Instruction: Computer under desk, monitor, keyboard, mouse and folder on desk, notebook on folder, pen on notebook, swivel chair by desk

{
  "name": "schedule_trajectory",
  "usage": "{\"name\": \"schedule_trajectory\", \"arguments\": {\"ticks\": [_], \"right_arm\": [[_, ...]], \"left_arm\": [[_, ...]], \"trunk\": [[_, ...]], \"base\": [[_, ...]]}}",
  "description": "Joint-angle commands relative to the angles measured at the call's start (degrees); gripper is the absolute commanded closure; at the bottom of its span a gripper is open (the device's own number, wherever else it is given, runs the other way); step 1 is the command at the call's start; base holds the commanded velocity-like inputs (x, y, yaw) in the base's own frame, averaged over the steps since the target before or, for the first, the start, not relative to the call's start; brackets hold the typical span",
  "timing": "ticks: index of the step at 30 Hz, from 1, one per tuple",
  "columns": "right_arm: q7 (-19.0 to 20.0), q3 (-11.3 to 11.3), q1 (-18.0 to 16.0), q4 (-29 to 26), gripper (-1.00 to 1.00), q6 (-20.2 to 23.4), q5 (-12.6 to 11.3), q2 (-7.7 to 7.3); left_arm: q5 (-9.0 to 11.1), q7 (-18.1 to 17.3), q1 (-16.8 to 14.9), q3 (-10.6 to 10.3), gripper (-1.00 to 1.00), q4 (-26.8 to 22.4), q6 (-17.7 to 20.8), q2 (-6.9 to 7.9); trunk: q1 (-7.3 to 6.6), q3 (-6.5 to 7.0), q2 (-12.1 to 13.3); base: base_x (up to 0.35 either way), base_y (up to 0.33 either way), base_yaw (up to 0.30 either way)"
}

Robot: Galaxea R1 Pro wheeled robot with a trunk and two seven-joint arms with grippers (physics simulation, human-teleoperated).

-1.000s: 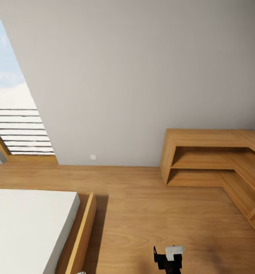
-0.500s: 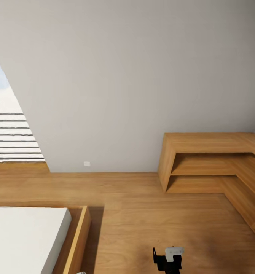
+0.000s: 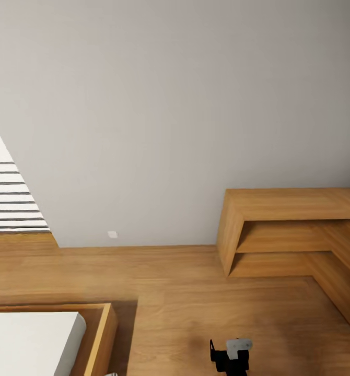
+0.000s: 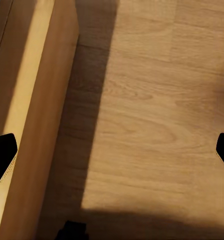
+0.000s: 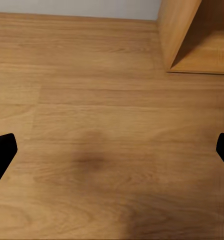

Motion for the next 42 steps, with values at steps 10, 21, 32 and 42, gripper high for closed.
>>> {"name": "schedule_trajectory", "arguments": {"ticks": [10,21,32,42], "right_arm": [[-0.4,-0.2,0.0,0.0,-1.00,-0.1,0.6,0.03],[-0.4,-0.2,0.0,0.1,-1.00,-0.1,0.7,0.04],[-0.4,-0.2,0.0,0.6,-1.00,-0.1,0.7,0.03],[-0.4,-0.2,0.0,1.2,-1.00,-0.1,0.7,0.07]], "left_arm": [[-0.4,-0.1,0.0,0.4,-1.00,1.3,-0.2,-0.05],[-0.4,-0.1,0.0,0.5,-1.00,1.8,-0.2,0.04],[-0.4,-0.1,0.0,0.5,-1.00,1.8,-0.2,0.04],[-0.4,-0.1,0.0,0.5,-1.00,1.8,-0.2,0.07]], "trunk": [[0.03,-0.05,0.0],[0.03,-0.05,0.0],[0.03,-0.05,0.0],[0.03,-0.05,0.0]], "base": [[0.333,0.000,0.000],[0.333,0.000,0.000],[0.333,-0.024,0.000],[0.291,-0.162,0.000]]}}
